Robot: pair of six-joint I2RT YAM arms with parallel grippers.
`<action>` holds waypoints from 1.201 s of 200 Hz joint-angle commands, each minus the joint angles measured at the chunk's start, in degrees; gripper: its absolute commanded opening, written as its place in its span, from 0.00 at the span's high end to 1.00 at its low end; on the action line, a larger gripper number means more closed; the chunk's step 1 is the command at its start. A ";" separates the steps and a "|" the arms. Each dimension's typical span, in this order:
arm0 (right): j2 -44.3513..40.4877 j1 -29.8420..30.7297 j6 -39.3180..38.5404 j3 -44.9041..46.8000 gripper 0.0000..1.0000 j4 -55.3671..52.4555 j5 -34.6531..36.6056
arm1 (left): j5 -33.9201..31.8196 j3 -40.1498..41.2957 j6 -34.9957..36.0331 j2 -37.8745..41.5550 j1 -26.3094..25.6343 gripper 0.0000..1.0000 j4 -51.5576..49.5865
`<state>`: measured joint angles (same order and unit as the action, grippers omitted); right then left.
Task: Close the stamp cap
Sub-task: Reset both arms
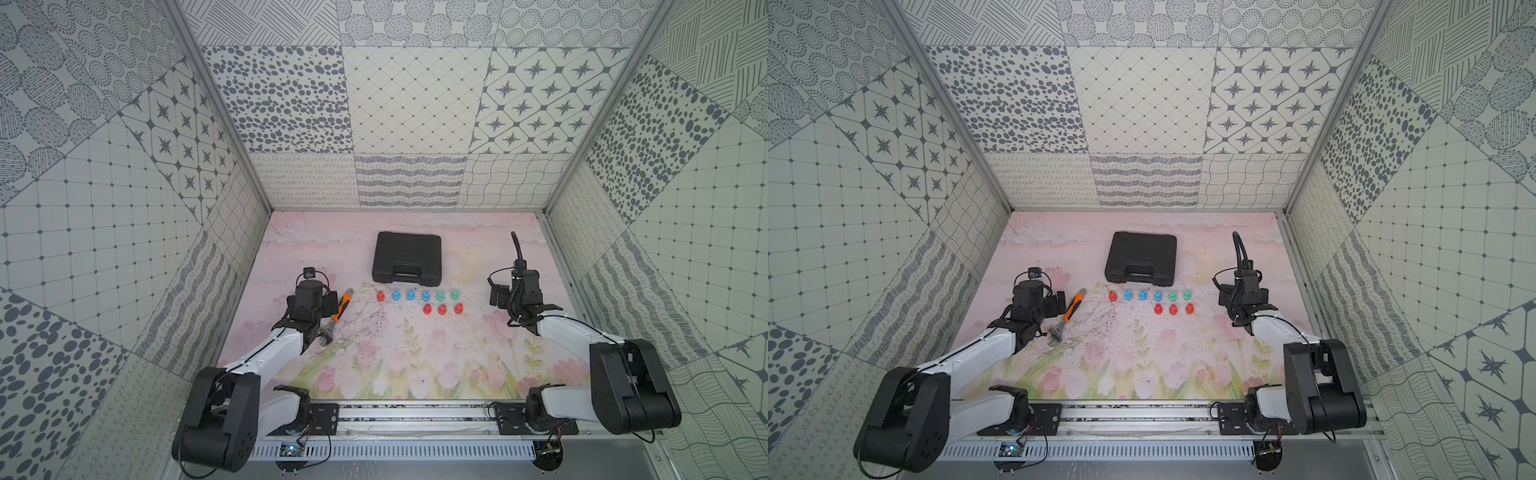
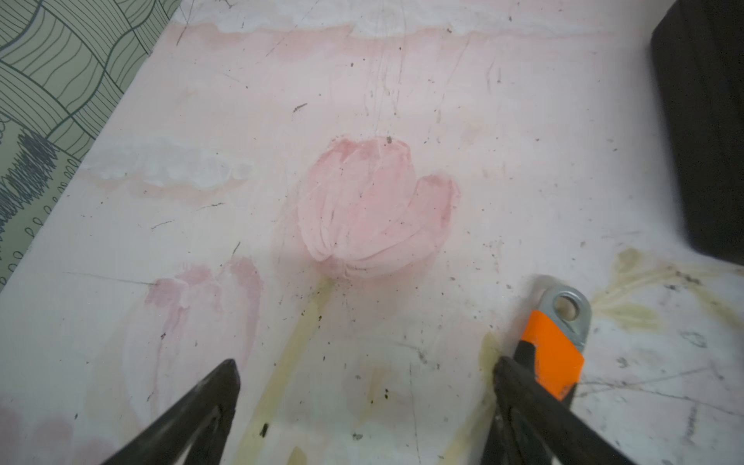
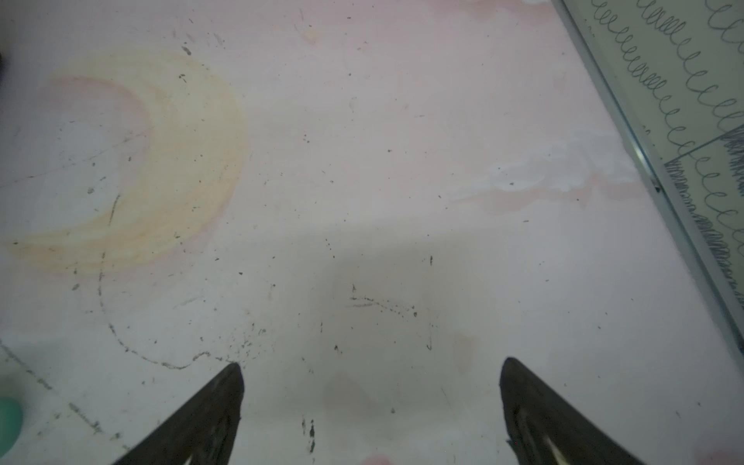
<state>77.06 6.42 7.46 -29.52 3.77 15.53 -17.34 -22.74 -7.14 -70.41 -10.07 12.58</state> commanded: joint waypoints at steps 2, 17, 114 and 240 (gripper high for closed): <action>0.80 -0.55 -3.55 1.88 0.00 19.58 -0.13 | -4.37 0.66 6.87 -7.16 0.32 0.01 24.88; 1.41 -1.61 -3.61 2.83 0.00 24.31 -2.57 | -3.70 0.57 9.41 -9.75 0.37 0.01 29.20; 12.14 -5.54 -5.15 5.90 0.00 43.99 -16.72 | 9.54 0.09 8.96 -20.59 7.84 0.01 39.62; 11.89 -4.63 -4.88 6.35 0.00 44.74 -12.45 | 13.16 0.81 11.00 -20.35 7.49 0.01 40.34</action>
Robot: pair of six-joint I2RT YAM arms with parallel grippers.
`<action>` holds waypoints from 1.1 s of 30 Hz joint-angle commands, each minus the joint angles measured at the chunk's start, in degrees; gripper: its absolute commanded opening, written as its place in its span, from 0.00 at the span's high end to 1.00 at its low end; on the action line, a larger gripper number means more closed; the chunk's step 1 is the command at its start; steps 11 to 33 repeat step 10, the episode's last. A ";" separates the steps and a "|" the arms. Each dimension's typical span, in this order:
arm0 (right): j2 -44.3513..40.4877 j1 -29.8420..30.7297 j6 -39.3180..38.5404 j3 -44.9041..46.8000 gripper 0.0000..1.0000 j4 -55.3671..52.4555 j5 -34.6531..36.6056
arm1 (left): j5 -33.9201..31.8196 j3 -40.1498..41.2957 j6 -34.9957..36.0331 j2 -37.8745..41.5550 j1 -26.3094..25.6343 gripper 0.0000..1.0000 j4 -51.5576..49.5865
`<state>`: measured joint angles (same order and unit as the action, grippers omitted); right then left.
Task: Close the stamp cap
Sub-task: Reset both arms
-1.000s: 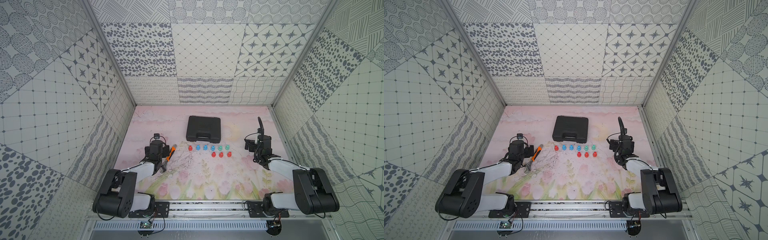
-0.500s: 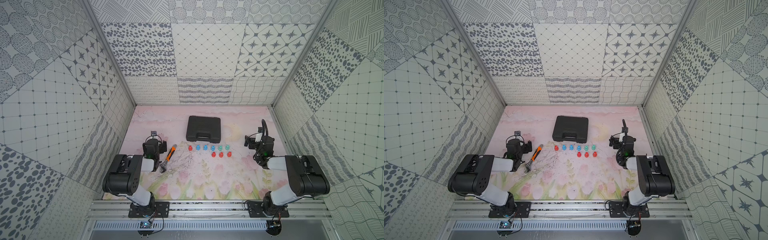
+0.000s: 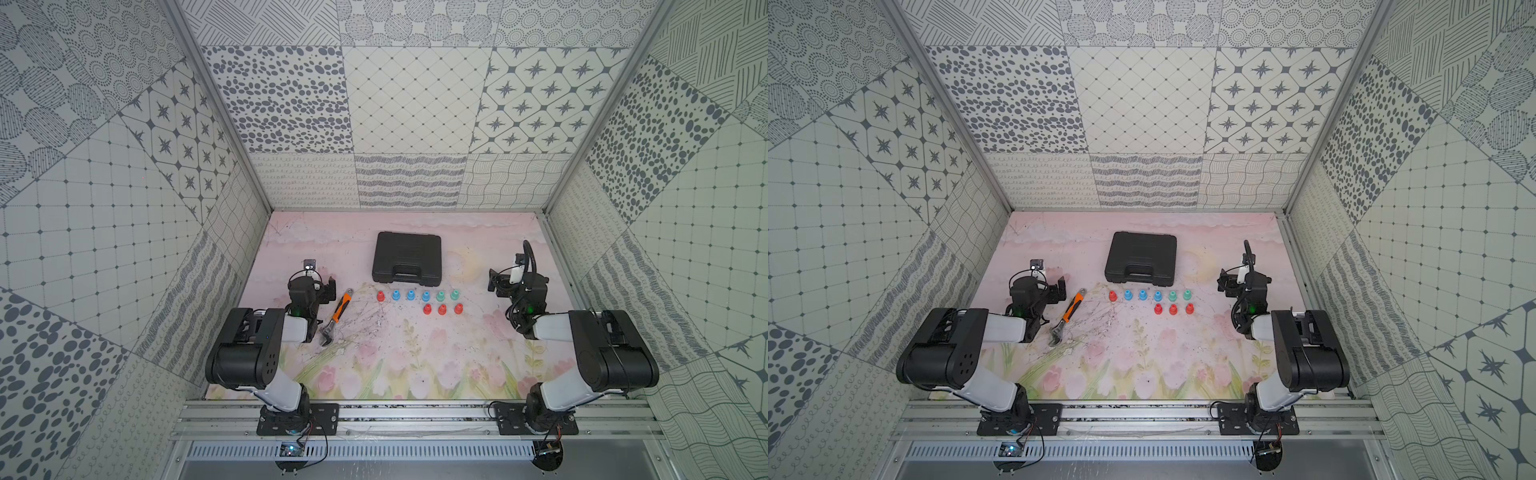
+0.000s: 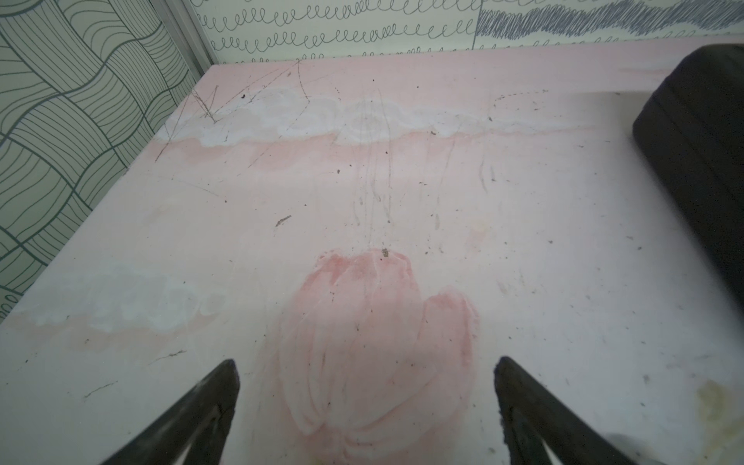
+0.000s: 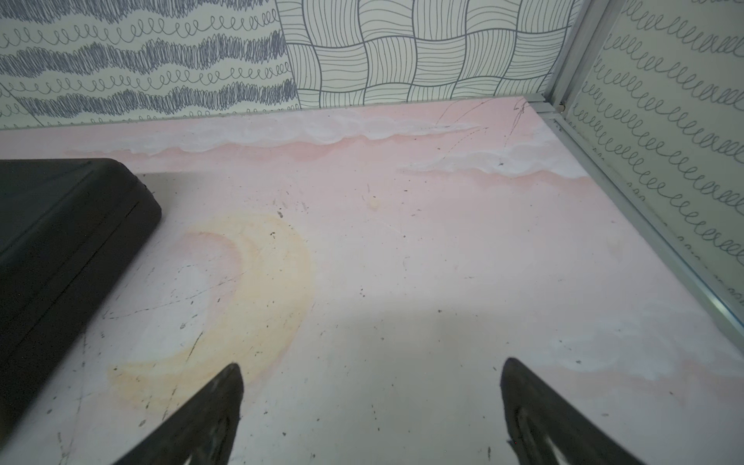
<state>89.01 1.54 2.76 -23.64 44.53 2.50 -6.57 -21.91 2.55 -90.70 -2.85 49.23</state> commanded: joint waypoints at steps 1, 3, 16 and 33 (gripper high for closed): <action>-0.07 0.23 -0.20 0.49 0.00 3.98 0.62 | 2.37 -0.04 1.32 -0.12 0.25 0.01 3.64; -0.06 0.28 -0.20 0.57 0.00 3.96 0.57 | 2.52 -0.32 1.15 -0.05 0.33 0.01 2.98; 0.00 0.25 -0.26 0.49 0.00 3.92 0.67 | 2.28 -0.10 1.23 -0.08 0.34 0.01 3.36; 0.00 0.25 -0.26 0.49 0.00 3.92 0.67 | 2.28 -0.10 1.23 -0.08 0.34 0.01 3.36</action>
